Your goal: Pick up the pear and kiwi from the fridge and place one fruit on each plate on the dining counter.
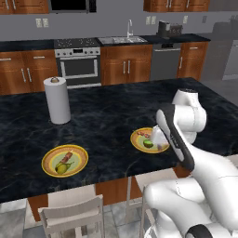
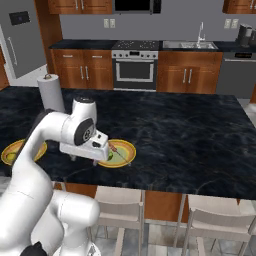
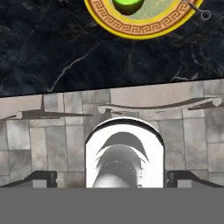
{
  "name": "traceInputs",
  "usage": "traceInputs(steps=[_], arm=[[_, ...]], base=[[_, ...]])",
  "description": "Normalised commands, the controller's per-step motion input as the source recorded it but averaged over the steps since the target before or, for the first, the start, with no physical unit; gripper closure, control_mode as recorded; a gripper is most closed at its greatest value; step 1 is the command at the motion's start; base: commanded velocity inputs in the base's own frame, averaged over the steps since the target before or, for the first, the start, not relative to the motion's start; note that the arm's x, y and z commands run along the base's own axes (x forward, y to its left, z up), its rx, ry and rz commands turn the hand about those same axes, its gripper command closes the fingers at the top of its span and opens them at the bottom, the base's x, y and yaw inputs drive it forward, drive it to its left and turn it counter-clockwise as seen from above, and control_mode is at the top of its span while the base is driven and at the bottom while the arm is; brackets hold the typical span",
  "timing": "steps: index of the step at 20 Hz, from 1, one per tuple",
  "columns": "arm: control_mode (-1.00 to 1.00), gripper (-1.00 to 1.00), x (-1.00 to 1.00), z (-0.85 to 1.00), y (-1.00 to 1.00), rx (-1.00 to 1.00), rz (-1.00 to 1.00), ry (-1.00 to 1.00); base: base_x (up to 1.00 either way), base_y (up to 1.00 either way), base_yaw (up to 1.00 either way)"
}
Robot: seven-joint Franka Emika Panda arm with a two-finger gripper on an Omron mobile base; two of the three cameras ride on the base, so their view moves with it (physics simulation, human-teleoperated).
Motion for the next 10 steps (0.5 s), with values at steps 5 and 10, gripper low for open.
traceInputs(steps=[5,10], arm=[[-1.0,-1.0,-0.75,0.21,0.09,0.0,0.0,0.0],[-1.0,-1.0,-0.48,0.15,0.03,0.0,0.0,-0.05]], base=[[0.0,0.0,0.0],[0.0,0.0,0.0]])
